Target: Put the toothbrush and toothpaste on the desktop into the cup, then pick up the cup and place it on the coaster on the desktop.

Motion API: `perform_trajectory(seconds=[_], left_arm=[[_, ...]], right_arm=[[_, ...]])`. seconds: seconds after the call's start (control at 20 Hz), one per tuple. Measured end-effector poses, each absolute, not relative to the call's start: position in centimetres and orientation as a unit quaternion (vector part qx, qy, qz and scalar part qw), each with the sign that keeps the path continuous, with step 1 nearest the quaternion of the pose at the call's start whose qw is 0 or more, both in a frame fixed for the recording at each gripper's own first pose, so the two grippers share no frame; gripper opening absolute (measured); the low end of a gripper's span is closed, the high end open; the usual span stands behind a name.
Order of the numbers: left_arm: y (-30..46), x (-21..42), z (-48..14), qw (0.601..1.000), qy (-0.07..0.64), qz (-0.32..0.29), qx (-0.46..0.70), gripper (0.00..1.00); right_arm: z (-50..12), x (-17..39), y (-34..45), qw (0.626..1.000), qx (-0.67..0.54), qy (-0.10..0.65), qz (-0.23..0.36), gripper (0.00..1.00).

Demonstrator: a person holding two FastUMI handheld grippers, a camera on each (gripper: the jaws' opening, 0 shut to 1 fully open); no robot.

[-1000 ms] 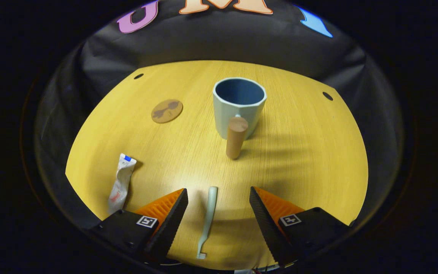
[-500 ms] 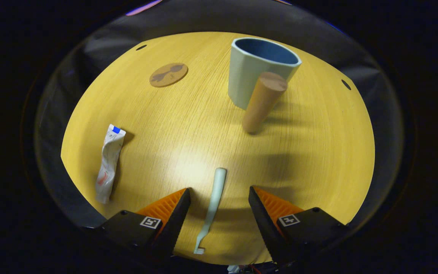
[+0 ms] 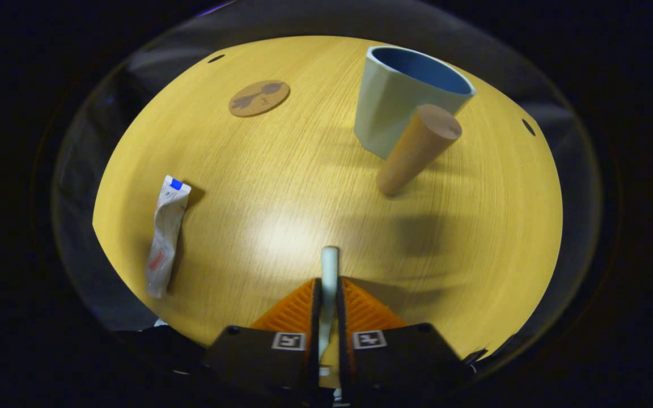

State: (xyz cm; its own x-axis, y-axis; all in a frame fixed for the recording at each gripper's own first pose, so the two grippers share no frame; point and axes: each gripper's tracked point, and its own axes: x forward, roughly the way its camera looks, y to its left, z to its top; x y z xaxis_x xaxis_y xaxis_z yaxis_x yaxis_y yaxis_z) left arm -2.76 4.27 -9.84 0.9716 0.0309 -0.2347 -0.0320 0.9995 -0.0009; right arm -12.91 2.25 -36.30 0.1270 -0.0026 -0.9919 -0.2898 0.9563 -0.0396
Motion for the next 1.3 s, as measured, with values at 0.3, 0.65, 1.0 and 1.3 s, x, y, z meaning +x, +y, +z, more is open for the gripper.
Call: perform_trajectory(seconds=[0.3, 0.65, 1.0, 1.3], left_arm=[[0.9, -3.3, -14.7, 0.981, 0.188, -0.038, -0.007, 0.97], [-2.7, -5.7, -21.4, 0.952, 0.294, -0.089, 0.008, 0.97], [-4.1, -9.2, -27.0, 0.911, 0.399, -0.104, 0.021, 0.98], [-4.7, -11.5, -30.9, 0.879, 0.462, -0.111, 0.032, 0.98]], right_arm=[[-36.3, -12.7, 2.4, 0.754, -0.1, 0.642, 0.1, 0.09], [-36.3, -12.7, 2.4, 0.763, -0.092, 0.631, 0.103, 0.09], [-36.2, -12.5, 2.4, 0.773, -0.088, 0.618, 0.112, 0.09], [-36.1, -12.5, 2.3, 0.78, -0.086, 0.608, 0.12, 0.09]])
